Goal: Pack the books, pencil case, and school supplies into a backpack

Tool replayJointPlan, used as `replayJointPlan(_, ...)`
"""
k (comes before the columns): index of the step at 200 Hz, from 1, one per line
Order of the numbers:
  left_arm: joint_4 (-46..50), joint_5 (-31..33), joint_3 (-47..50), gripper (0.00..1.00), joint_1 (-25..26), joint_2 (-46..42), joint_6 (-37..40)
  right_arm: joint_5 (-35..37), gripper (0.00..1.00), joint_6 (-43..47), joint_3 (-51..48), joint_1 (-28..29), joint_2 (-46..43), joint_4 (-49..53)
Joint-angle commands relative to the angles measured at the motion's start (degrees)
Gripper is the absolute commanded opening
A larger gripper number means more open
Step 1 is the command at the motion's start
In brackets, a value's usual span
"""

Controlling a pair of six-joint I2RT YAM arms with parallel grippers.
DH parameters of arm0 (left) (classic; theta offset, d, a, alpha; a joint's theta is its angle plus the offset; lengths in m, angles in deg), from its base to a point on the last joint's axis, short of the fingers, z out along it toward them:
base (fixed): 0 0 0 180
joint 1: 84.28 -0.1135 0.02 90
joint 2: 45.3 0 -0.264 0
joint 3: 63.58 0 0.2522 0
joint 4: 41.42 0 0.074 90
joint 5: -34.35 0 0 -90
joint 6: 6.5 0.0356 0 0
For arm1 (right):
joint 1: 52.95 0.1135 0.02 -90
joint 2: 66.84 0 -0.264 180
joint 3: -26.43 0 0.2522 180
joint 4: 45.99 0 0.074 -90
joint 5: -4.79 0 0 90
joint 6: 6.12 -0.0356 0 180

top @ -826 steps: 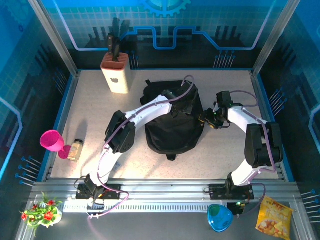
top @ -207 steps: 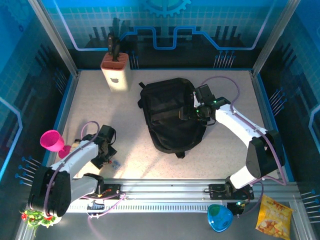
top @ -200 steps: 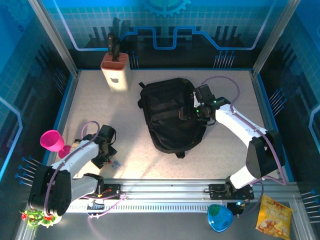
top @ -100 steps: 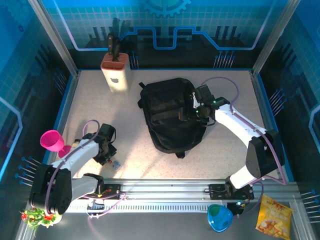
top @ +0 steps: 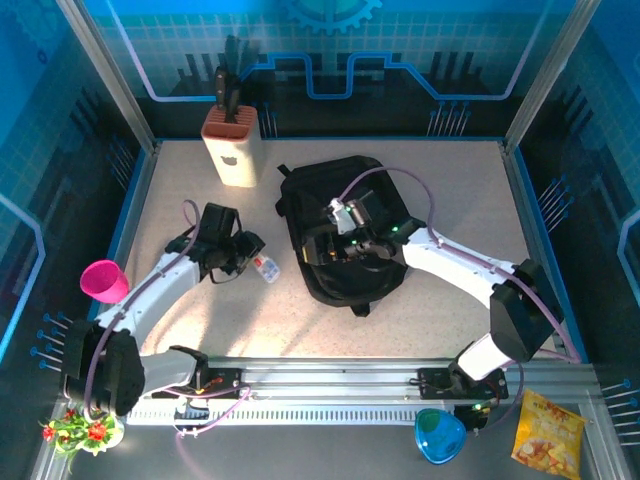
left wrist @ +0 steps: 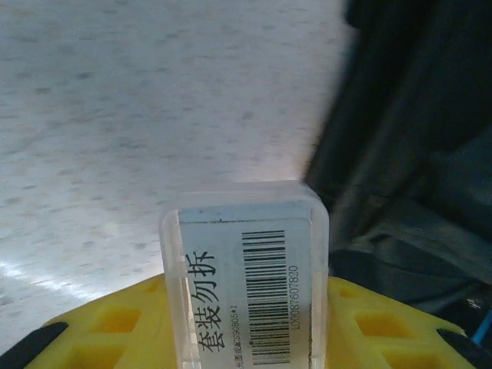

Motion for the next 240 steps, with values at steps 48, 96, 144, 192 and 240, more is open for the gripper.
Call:
replayJointPlan(48,-10.7,-7.0,-4.0,0.36,2.6,5.8,-5.3,-3.4,0.8,-5.7,5.0,3.5,8.0,-5.7)
replayJointPlan(96,-12.1,-8.0,-4.4,0.36,3.2,7.5,-5.9,-6.1,0.58,-6.5,6.9,3.4,11.4,-8.4)
replayJointPlan(144,-12.4,-8.0,-5.4,0.46,3.2,7.3,-6.0,-7.4,0.24,-7.6,7.3,2.9,12.8,-8.0)
replayJointPlan(192,-8.6,-5.1,-9.3,0.84,3.3,7.9,1.2,-1.4,0.17,-5.5,1.5,-1.2,4.2,-4.6)
replayJointPlan(240,-5.3,-5.6,-20.3,0.83,7.6,16.5,15.2,4.5,0.17,-3.5,-8.8,-10.3,-10.1,4.9)
